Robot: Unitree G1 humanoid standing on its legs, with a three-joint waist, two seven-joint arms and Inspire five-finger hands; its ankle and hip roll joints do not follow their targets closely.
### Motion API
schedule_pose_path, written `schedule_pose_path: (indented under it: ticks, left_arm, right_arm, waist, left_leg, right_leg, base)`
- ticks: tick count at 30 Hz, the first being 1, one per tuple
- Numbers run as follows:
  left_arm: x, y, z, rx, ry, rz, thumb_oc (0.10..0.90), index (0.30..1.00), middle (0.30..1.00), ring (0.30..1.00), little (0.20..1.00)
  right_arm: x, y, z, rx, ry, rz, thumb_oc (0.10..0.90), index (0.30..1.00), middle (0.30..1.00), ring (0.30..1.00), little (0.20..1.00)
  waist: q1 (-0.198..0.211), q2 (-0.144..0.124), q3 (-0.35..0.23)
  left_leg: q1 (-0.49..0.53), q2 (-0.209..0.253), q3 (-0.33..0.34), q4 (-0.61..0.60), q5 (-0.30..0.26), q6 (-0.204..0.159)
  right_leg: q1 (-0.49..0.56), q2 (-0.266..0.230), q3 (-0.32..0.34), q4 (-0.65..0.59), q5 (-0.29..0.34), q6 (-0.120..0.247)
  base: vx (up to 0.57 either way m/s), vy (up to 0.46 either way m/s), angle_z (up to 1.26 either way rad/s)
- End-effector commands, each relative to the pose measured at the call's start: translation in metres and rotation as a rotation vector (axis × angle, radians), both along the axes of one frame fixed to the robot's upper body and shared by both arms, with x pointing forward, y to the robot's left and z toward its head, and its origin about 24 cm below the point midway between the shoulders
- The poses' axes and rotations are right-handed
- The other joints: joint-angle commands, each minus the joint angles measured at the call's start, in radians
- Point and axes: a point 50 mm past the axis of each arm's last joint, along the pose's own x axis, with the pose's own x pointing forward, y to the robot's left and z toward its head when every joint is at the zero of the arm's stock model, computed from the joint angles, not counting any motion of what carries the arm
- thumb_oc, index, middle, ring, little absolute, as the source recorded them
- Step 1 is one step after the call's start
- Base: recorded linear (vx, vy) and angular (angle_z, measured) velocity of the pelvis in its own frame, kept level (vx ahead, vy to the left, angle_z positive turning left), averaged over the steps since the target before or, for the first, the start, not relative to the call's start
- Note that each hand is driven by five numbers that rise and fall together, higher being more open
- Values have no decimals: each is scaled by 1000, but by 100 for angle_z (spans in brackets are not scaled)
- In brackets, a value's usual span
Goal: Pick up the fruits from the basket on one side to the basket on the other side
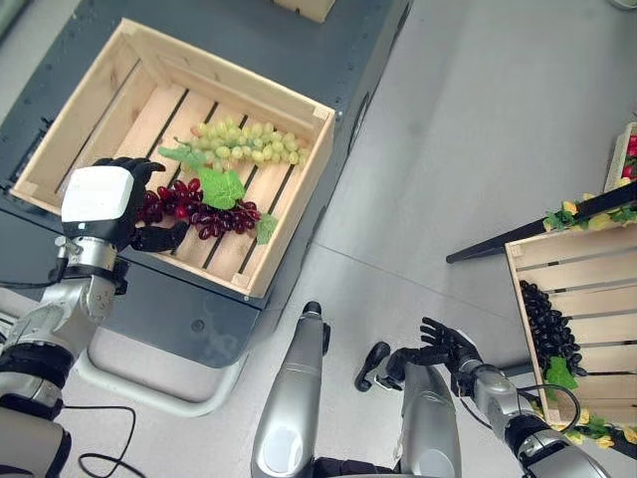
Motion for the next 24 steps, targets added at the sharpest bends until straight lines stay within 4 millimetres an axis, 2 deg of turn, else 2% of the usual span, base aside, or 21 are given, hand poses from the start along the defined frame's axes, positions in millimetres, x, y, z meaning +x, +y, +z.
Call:
schedule_pose_path:
  ticks: [1,6,12,16,24]
  left_arm:
    - [0,6,53,103,-66,-8,800,900,900,900,900]
    - [3,4,51,115,81,-17,800,900,900,900,900]
    - [1,5,48,61,73,-26,800,900,900,900,900]
    - [4,-5,54,44,-9,-106,800,900,900,900,900]
    - [16,-29,58,101,0,-203,800,900,900,900,900]
  right_arm:
    - [0,-20,11,-38,-67,10,800,900,900,900,900]
    - [3,-26,17,-62,-84,18,800,900,900,900,900]
    - [2,-34,18,-70,-81,-4,800,900,900,900,900]
    - [0,-34,15,-64,-73,0,800,900,900,900,900]
    - [3,-32,18,-46,-97,-13,800,900,900,900,900]
  waist:
    - [-4,27,-13]
    - [-13,32,-13]
    - [-16,33,-13]
    - [-18,25,-13]
    - [-33,20,-13]
  left_leg:
    - [110,-41,66,-83,-70,73]
    - [72,-33,67,-96,-56,70]
    - [54,-28,63,-87,-58,67]
    - [39,-27,57,-72,-63,65]
    - [9,-24,50,-65,-56,59]
  right_leg:
    - [40,35,10,-57,136,-23]
    - [1,40,11,-72,141,-24]
    - [-18,45,12,-60,126,-32]
    - [-30,48,8,-50,115,-40]
    - [-62,54,9,-42,113,-44]
  base:
    - [0,0,0]
    - [0,0,0]
    - [7,-12,-1]
    - [19,-66,-1]
    - [9,-32,0]
